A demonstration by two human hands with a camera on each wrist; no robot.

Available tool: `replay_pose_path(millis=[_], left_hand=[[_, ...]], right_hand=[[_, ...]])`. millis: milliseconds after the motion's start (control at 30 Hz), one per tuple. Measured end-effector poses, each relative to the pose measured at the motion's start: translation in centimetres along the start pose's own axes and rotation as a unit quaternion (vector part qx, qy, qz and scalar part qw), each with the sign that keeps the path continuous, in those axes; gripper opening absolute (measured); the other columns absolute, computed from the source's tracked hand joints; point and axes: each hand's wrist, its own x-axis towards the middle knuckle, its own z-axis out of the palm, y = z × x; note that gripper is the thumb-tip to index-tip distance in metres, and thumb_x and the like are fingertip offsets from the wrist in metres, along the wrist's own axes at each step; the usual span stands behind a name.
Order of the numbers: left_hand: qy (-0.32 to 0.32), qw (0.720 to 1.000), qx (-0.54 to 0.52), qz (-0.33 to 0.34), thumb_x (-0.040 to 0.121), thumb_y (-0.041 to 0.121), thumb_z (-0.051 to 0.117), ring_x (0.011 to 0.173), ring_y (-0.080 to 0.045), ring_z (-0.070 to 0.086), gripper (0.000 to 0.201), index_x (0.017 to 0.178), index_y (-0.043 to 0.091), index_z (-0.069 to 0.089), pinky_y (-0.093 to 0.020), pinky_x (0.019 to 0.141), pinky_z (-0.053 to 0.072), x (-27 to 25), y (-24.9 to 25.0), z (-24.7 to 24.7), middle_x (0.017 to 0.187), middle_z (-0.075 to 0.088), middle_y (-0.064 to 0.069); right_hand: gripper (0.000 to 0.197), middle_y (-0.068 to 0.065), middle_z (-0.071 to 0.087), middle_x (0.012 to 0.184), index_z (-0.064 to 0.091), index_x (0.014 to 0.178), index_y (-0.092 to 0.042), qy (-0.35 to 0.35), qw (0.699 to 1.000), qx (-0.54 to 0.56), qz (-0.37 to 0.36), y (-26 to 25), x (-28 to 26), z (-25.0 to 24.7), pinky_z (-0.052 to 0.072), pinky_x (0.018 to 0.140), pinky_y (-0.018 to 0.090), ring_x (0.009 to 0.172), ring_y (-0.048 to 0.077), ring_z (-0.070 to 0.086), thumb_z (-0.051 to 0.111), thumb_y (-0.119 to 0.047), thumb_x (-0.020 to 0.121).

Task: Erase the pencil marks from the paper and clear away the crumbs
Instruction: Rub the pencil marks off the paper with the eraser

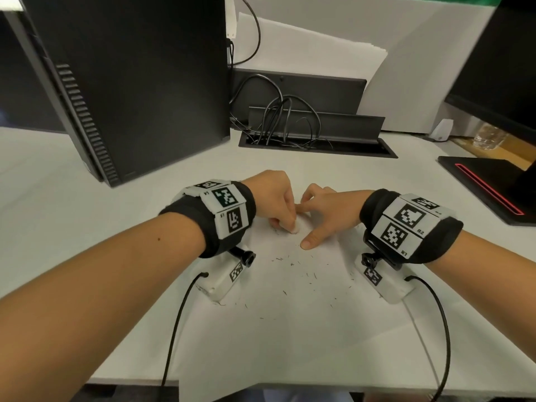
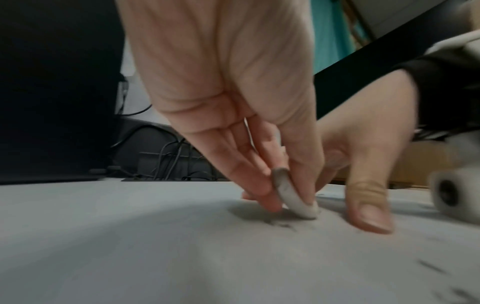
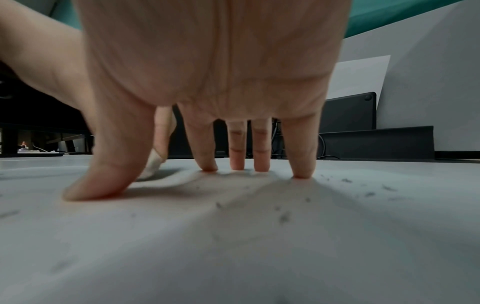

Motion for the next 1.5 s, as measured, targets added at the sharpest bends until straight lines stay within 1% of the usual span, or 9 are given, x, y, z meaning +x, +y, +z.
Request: replay_pose_path(millis=[233,533,733,833,1033,1100,1233,1367,1500], left_hand=[[0.080,0.996,-0.041,-0.007,0.074,0.022,0.078,0.063,-0.004,0.058,0.019,0.089,0.011,0.075,-0.019,0.069,0.050,0.0,-1.1,-1.3,0.078,0.071,-0.002],[0.008,0.999,0.017,0.031,0.074,0.023,0.077,0.058,0.005,0.054,0.010,0.084,0.019,0.076,-0.006,0.058,0.042,0.5,0.3,0.2,0.062,0.061,0.017],[0.065,0.997,0.030,0.012,0.075,0.022,0.077,0.069,-0.004,0.055,0.017,0.089,0.013,0.076,-0.011,0.061,0.042,0.8,-0.1,0.0,0.081,0.069,0.002],[0.016,0.999,0.020,0.024,0.074,0.021,0.078,0.064,-0.002,0.054,0.014,0.086,0.015,0.077,-0.011,0.063,0.043,0.3,0.1,0.3,0.079,0.070,0.003],[0.032,0.999,0.023,0.024,0.074,0.020,0.077,0.066,-0.002,0.055,0.016,0.088,0.013,0.077,-0.012,0.065,0.044,0.4,0.0,0.1,0.073,0.066,0.007],[-0.001,0.999,0.016,0.032,0.073,0.021,0.078,0.064,-0.001,0.056,0.014,0.086,0.015,0.077,-0.011,0.065,0.044,0.1,0.2,0.3,0.074,0.069,0.006],[0.059,0.997,0.037,0.019,0.074,0.020,0.077,0.064,-0.002,0.055,0.018,0.090,0.011,0.077,-0.010,0.062,0.044,0.5,0.0,0.0,0.073,0.066,0.007],[-0.013,1.000,0.005,0.028,0.072,0.022,0.079,0.063,0.001,0.056,0.017,0.087,0.014,0.078,-0.012,0.067,0.045,0.0,0.2,0.0,0.072,0.069,0.007],[0.037,0.999,0.016,0.013,0.073,0.021,0.079,0.063,-0.001,0.056,0.017,0.087,0.012,0.077,-0.012,0.064,0.046,0.4,0.0,0.0,0.076,0.070,0.003]], right_hand=[[0.086,-0.006,0.024,0.138,0.020,0.147,-0.027,-0.001,0.999,0.033,-0.011,1.0,-0.5,-0.2,0.024,0.114,0.038,0.132,0.017,0.026,0.066,-0.048,0.079],[0.083,-0.004,0.024,0.143,0.023,0.147,-0.023,0.003,0.999,0.048,-0.026,1.4,-0.7,0.2,0.023,0.115,0.036,0.135,0.017,0.025,0.067,-0.043,0.080],[0.084,-0.006,0.028,0.126,0.021,0.148,-0.021,0.001,0.999,0.033,-0.021,1.4,-0.5,0.2,0.024,0.113,0.033,0.129,0.017,0.029,0.067,-0.042,0.081],[0.085,-0.007,0.027,0.125,0.021,0.148,-0.020,-0.002,0.999,0.034,-0.019,1.5,-0.4,0.1,0.024,0.113,0.034,0.130,0.017,0.028,0.067,-0.044,0.080],[0.084,-0.009,0.025,0.119,0.022,0.148,-0.021,-0.002,0.999,0.034,-0.022,1.5,-0.3,0.1,0.024,0.113,0.035,0.129,0.017,0.028,0.067,-0.043,0.080],[0.085,-0.007,0.026,0.123,0.021,0.148,-0.021,-0.002,0.999,0.030,-0.021,1.5,-0.3,0.2,0.024,0.113,0.034,0.130,0.017,0.027,0.066,-0.044,0.080],[0.086,-0.003,0.027,0.134,0.020,0.149,-0.021,0.003,0.999,0.033,-0.019,1.5,-0.3,0.1,0.024,0.114,0.036,0.131,0.018,0.028,0.067,-0.044,0.080],[0.087,-0.003,0.026,0.137,0.020,0.149,-0.021,0.003,0.999,0.027,-0.019,1.5,-0.3,0.1,0.025,0.113,0.036,0.131,0.017,0.027,0.067,-0.045,0.079],[0.087,-0.003,0.025,0.138,0.019,0.148,-0.020,0.000,1.000,0.026,-0.017,1.4,-0.3,0.1,0.025,0.113,0.035,0.132,0.017,0.027,0.066,-0.045,0.080]])
